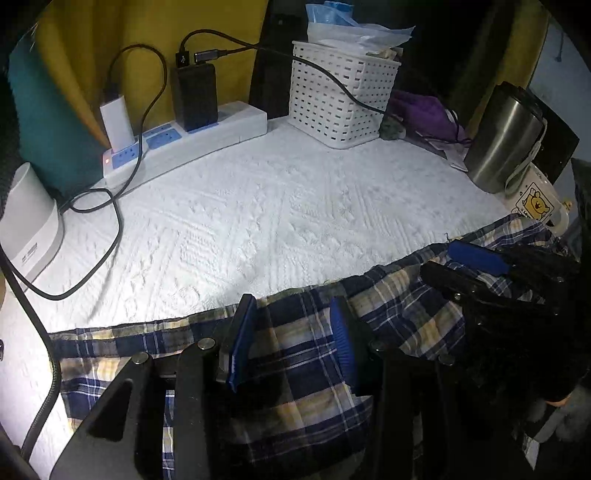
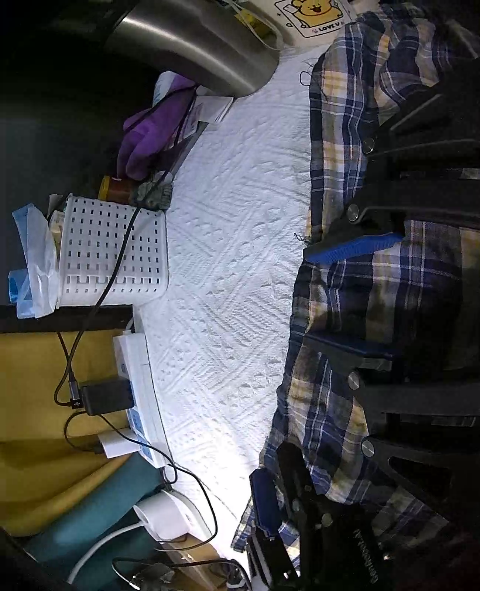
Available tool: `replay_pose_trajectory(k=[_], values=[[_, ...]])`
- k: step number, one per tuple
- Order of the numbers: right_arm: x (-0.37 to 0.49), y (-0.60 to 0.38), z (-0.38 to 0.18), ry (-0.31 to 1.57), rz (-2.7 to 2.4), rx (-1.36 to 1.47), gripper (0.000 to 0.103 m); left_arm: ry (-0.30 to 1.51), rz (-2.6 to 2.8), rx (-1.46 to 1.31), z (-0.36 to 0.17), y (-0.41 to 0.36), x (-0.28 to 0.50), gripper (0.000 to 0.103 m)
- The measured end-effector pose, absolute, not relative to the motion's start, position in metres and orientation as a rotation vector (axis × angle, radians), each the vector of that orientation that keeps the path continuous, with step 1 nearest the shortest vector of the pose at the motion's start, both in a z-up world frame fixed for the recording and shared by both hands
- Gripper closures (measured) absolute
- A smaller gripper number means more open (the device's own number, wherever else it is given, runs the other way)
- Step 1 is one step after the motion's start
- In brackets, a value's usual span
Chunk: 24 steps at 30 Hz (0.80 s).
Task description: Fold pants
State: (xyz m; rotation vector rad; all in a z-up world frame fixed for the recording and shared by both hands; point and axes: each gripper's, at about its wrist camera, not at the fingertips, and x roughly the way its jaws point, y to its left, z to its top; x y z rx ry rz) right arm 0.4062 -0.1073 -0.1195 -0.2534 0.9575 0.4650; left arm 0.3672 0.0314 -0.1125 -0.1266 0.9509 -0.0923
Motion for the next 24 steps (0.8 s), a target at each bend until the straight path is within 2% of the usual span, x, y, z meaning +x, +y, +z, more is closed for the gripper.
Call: replay_pose_trajectory(k=[5, 11, 24], values=[[0.397, -0.100, -0.111, 0.936, 0.533, -0.235, 0.062, 0.958, -0.061, -0.106, -0.112, 0.038, 0.359, 0.062], [0.397, -0.085, -0.127, 0.964, 0.547, -0.281, 0.062, 0.951, 0.012, -0.091, -0.115, 0.065, 0.344, 0.062], [0.362, -0.109, -0.117, 0.980, 0.499, -0.271, 0.062, 0.935, 0.199, -0.133, -0.112, 0.131, 0.310, 0.062]])
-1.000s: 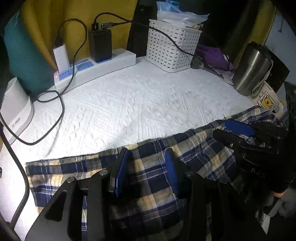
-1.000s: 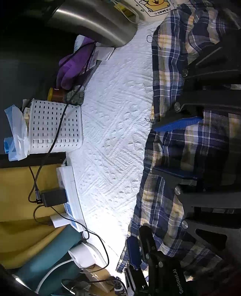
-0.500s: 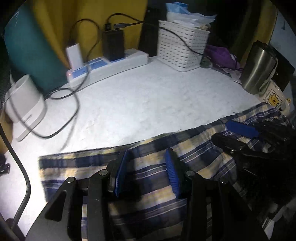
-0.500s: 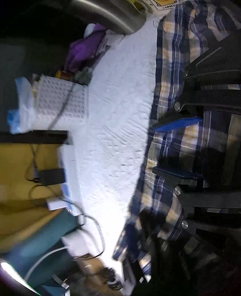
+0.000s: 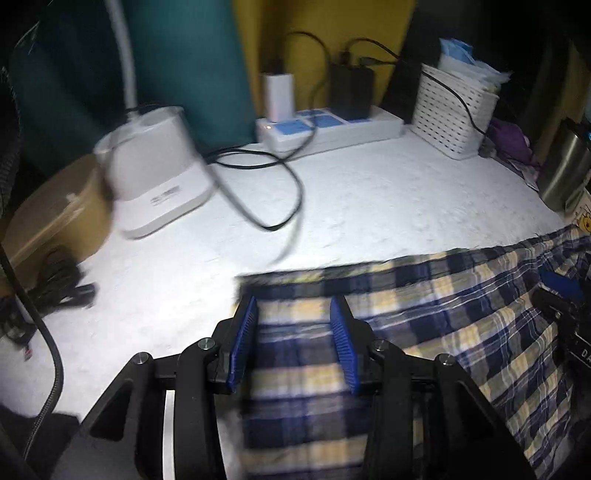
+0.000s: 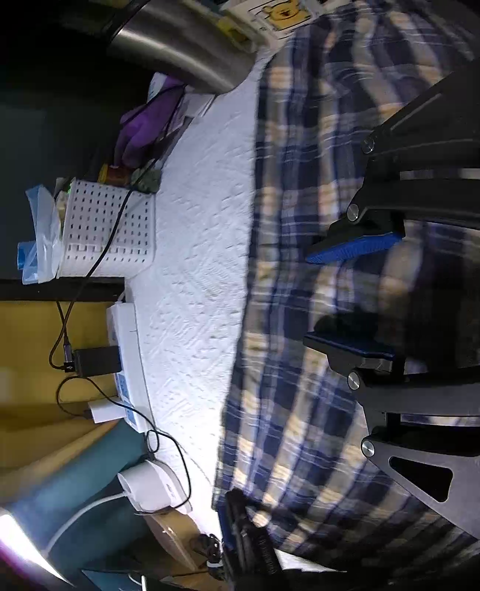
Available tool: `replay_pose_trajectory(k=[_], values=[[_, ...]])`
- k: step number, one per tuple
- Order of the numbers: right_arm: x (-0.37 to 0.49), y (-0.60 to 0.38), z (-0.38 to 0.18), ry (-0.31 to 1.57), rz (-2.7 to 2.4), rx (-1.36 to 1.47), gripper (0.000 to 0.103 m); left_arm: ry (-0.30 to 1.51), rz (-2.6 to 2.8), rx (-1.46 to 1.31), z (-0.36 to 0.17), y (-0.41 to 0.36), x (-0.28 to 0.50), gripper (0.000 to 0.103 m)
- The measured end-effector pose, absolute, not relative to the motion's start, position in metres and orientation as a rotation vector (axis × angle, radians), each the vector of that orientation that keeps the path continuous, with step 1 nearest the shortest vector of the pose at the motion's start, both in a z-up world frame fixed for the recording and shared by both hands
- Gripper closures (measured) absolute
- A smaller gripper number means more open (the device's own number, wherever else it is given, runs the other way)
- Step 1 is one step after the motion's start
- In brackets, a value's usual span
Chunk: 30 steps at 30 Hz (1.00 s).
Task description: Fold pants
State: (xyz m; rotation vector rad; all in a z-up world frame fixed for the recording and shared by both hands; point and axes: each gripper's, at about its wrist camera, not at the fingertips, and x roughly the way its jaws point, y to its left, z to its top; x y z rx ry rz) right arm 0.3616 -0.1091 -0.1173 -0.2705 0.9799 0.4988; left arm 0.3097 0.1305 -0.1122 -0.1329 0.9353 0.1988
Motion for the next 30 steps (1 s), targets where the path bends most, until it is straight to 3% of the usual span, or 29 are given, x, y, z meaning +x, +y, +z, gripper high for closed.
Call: replay_pose_trajectory(k=[13, 20, 22, 24, 26, 30], values=[[0.302, -0.134, -0.112, 0.992, 0.503, -0.285, 0.062, 0.891, 0.031, -0.180, -0.089, 0.066, 0.232, 0.062], [0.273, -0.154, -0.112, 0.980, 0.498, -0.293, 0.062, 0.942, -0.008, -0.176, -0.111, 0.027, 0.206, 0.062], [0.266, -0.164, -0.109, 0.978, 0.492, -0.277, 0.056, 0.935, 0.005, -0.167, -0.113, 0.025, 0.199, 0.062], [0.259, -0.176, -0.107, 0.975, 0.491, -0.254, 0.036, 0.937, 0.019, -0.154, -0.112, 0.024, 0.195, 0.062], [0.253, -0.186, -0.105, 0.974, 0.488, -0.233, 0.028, 0.941, 0.033, -0.160, -0.111, 0.027, 0.191, 0.062], [0.241, -0.212, -0.095, 0.953, 0.482, -0.188, 0.026, 0.923, 0.065, -0.180, -0.104, 0.034, 0.180, 0.062]])
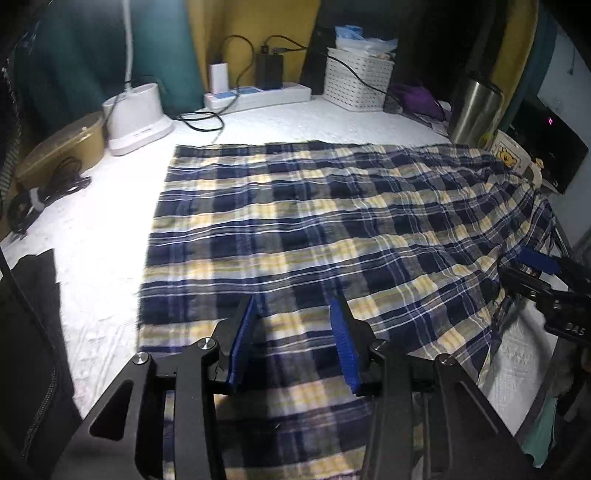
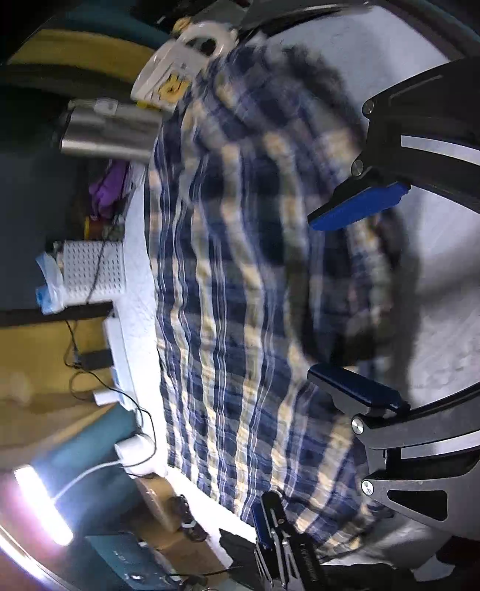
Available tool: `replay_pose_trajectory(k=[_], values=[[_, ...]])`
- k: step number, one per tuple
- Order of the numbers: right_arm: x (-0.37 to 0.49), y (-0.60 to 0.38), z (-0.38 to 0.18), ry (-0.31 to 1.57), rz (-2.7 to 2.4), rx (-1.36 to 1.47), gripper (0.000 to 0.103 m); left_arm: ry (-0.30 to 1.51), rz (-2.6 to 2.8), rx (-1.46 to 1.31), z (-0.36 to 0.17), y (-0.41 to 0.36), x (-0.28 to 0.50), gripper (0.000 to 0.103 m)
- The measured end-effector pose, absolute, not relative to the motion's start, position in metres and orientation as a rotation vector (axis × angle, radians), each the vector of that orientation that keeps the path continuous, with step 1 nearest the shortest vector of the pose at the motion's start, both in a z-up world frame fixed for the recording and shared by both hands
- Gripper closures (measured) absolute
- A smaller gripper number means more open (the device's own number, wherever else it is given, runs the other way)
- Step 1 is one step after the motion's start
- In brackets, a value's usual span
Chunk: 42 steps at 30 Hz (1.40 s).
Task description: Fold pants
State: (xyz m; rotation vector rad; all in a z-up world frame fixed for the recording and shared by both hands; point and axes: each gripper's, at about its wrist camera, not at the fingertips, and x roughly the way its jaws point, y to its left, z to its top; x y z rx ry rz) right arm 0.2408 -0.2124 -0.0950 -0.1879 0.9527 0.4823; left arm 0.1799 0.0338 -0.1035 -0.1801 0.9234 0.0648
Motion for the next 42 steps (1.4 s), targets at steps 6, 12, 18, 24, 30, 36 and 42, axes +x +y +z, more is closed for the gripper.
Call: replay_pose_trajectory(k=[6, 12, 18, 24, 30, 36, 42], values=[[0.237, -0.251, -0.090, 0.948, 0.434, -0.132, 0.024, 0.903, 0.088, -0.187, -0.098, 0.034, 0.168, 0.062], [0.241, -0.282, -0.093, 0.960, 0.410, -0.063, 0.011, 0.906, 0.105, -0.174, -0.094, 0.030, 0.170, 0.062], [0.251, -0.310, -0.097, 0.970, 0.380, 0.013, 0.011, 0.900, 0.128, -0.154, -0.087, 0.028, 0.177, 0.062], [0.266, -0.317, -0.103, 0.974, 0.396, 0.076, 0.011, 0.901, 0.145, -0.142, -0.084, 0.028, 0.185, 0.062], [0.284, -0.310, -0.105, 0.968, 0.427, 0.103, 0.009, 0.911, 0.174, -0.138, -0.085, 0.033, 0.194, 0.062], [0.305, -0.306, -0.107, 0.958, 0.433, 0.132, 0.008, 0.919, 0.220, -0.147, -0.087, 0.048, 0.199, 0.062], [0.325, -0.310, -0.108, 0.953, 0.436, 0.234, 0.008, 0.928, 0.255, -0.163, -0.090, 0.061, 0.202, 0.062]])
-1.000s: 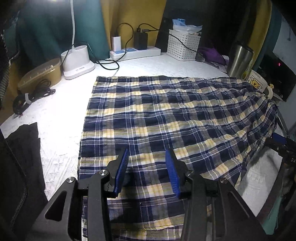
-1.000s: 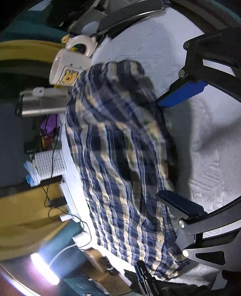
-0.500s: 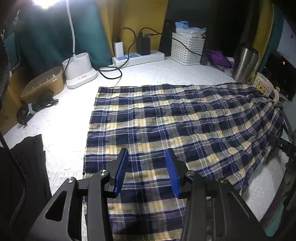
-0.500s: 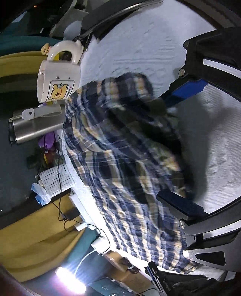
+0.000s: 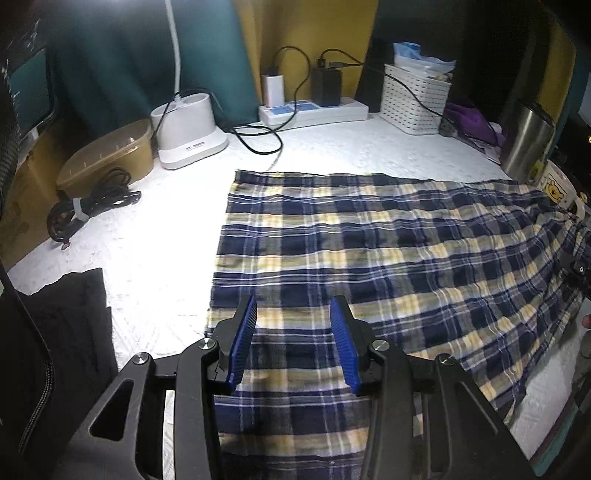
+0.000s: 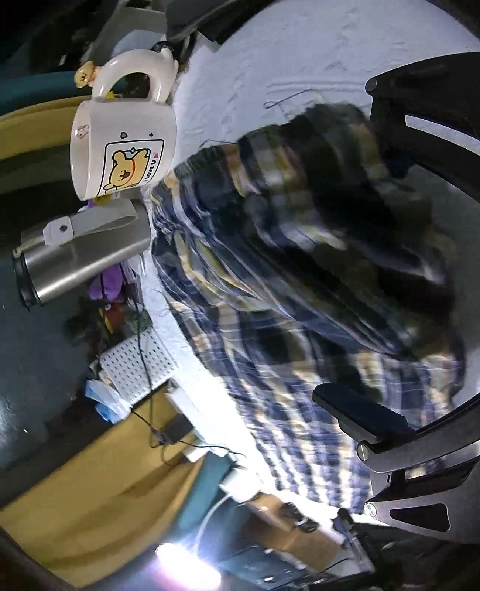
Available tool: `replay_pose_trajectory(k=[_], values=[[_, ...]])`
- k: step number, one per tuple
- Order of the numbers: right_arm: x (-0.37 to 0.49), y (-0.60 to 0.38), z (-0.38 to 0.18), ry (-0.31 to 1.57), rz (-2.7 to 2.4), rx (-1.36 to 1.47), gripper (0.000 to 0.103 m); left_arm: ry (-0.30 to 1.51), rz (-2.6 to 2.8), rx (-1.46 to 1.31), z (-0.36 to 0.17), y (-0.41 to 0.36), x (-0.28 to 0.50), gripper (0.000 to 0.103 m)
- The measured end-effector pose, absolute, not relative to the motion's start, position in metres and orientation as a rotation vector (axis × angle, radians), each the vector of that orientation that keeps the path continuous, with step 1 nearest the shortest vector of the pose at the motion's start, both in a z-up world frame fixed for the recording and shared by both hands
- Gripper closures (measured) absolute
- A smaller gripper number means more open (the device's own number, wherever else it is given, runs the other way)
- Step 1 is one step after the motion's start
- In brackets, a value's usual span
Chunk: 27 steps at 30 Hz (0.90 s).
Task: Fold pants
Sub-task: 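Grasp a bunch of the pants with the right gripper and lift it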
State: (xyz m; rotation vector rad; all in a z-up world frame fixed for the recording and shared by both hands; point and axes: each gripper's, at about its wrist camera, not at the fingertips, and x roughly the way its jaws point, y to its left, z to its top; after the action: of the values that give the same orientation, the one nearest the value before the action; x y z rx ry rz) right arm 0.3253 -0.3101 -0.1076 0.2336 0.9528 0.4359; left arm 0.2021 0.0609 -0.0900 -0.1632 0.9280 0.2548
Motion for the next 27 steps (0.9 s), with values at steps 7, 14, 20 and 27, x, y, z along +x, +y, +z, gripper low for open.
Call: replay_pose_trajectory(k=[7, 14, 20, 27], values=[[0.338, -0.303, -0.110, 0.959, 0.468, 0.268, 0.036, 0.922, 0.264, -0.182, -0.092, 0.073, 0.203, 0.062], [0.340, -0.301, -0.111, 0.954, 0.459, 0.278, 0.072, 0.934, 0.266, -0.202, -0.102, 0.092, 0.200, 0.062], [0.338, -0.302, -0.107, 0.940, 0.450, 0.265, 0.083, 0.942, 0.295, -0.233, -0.108, 0.111, 0.193, 0.062], [0.333, -0.294, -0.091, 0.914, 0.453, 0.227, 0.084, 0.923, 0.276, -0.258, -0.105, 0.115, 0.188, 0.062]])
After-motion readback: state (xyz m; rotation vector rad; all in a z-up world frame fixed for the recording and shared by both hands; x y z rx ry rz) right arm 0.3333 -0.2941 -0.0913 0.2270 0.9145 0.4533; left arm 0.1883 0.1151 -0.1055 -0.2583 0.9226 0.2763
